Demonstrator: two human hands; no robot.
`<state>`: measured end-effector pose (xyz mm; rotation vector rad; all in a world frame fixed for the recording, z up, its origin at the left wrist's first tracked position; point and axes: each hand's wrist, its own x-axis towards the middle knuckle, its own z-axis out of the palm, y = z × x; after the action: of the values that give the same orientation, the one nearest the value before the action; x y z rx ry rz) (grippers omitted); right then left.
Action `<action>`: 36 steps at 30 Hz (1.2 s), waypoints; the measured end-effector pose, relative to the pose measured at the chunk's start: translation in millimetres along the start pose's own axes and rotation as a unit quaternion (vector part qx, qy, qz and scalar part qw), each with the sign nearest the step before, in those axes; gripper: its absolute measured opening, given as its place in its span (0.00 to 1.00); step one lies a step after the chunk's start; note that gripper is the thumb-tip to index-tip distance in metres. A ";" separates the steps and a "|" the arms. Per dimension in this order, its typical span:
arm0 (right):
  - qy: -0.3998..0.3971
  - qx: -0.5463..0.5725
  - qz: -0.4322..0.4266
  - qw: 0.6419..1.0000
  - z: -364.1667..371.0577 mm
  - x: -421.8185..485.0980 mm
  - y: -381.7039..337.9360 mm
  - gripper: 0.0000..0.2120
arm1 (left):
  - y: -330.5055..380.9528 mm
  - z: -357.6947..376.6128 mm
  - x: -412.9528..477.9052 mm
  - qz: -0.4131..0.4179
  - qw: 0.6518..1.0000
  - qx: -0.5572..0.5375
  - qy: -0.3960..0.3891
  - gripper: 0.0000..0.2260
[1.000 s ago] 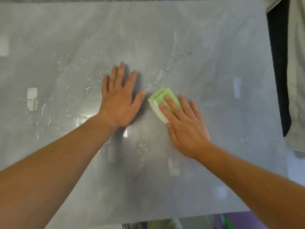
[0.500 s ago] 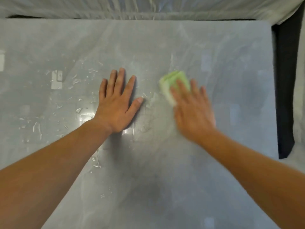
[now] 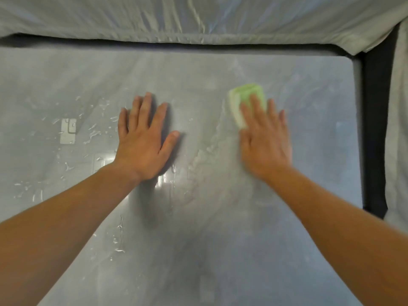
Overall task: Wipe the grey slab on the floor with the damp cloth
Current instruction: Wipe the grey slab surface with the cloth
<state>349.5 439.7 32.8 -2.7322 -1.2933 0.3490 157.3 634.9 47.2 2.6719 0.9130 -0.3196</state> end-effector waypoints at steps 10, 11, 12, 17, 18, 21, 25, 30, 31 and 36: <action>-0.040 -0.018 -0.158 0.986 6.5 -20.5 -34.3 0.28 | -6.7 -7.7 34.6 -0.016 0.997 -0.002 -0.078 0.38; -0.036 -0.024 -0.131 0.990 2.5 -4.1 -25.2 0.28 | -6.7 -8.9 34.5 -0.012 0.996 -0.004 -0.084 0.39; -0.028 -0.022 -0.080 0.996 -1.5 15.9 -17.7 0.28 | -6.6 -9.9 34.0 -0.009 0.996 -0.006 -0.087 0.39; 0.024 0.004 0.113 0.993 -6.6 84.9 -49.1 0.30 | -7.5 -12.3 32.4 -0.001 0.996 -0.025 -0.089 0.40; 0.013 -0.005 0.066 0.998 -3.0 81.3 -64.4 0.30 | -7.6 -12.7 32.3 0.000 0.995 -0.035 -0.088 0.40; -0.041 -0.048 -0.158 0.985 4.7 56.9 -85.9 0.30 | -9.6 -13.4 32.0 0.014 0.995 -0.071 -0.074 0.41; -0.015 -0.028 -0.063 0.998 -4.2 93.1 -66.2 0.28 | -16.0 -13.2 29.3 0.020 0.988 -0.143 -0.056 0.43; 0.011 0.008 0.052 0.999 1.6 93.1 -116.6 0.29 | -20.0 -20.8 22.0 0.025 0.969 -0.244 -0.019 0.41; -0.003 -0.001 0.002 1.000 4.5 80.1 -123.2 0.29 | -21.9 -23.0 18.5 0.024 0.968 -0.250 -0.005 0.40; -0.034 -0.035 -0.113 0.992 0.1 80.7 -89.5 0.28 | -42.6 -21.6 -10.2 0.022 0.992 -0.124 0.017 0.35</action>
<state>331.8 558.8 36.2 -2.6112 -1.6427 0.3843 125.2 668.8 61.6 2.4718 0.8412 -0.1410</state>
